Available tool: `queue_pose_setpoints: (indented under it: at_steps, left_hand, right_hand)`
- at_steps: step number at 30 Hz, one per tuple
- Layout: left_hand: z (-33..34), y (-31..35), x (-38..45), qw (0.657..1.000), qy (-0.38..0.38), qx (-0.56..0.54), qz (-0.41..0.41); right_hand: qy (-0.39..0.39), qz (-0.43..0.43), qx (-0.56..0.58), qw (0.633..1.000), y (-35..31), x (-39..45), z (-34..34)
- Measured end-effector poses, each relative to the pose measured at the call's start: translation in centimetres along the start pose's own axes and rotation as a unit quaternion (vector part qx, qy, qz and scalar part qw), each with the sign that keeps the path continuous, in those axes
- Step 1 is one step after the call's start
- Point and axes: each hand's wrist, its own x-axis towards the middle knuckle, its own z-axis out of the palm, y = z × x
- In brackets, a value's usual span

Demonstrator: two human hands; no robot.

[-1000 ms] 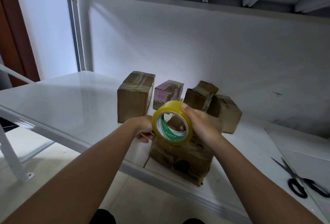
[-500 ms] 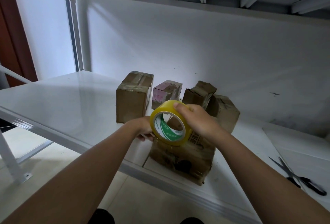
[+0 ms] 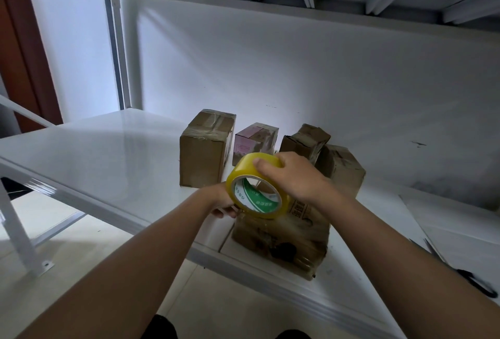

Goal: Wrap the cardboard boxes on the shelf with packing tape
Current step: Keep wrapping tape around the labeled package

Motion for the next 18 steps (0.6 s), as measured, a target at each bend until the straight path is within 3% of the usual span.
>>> queue_pose_setpoints:
  at_steps: [4,7,11,18]
  left_hand:
    - [0.6,-0.3,-0.2,0.999,0.006,-0.039,-0.006]
    - [1.7,-0.8,-0.2,0.994,0.021,-0.109,0.012]
    - [2.4,-1.7,-0.6,0.977,0.06,-0.205,0.022]
    - [1.3,-2.2,-2.2,0.981,-0.072,-0.171,0.056]
  right_hand:
    - [0.005,0.014,0.071,0.997,0.6,0.1,0.2]
    - [0.077,0.085,0.176,0.978,2.2,-0.5,1.2]
    - [0.177,0.168,0.291,0.925,4.3,-0.9,2.9]
    - [0.223,0.199,0.478,0.826,5.3,-1.5,4.5]
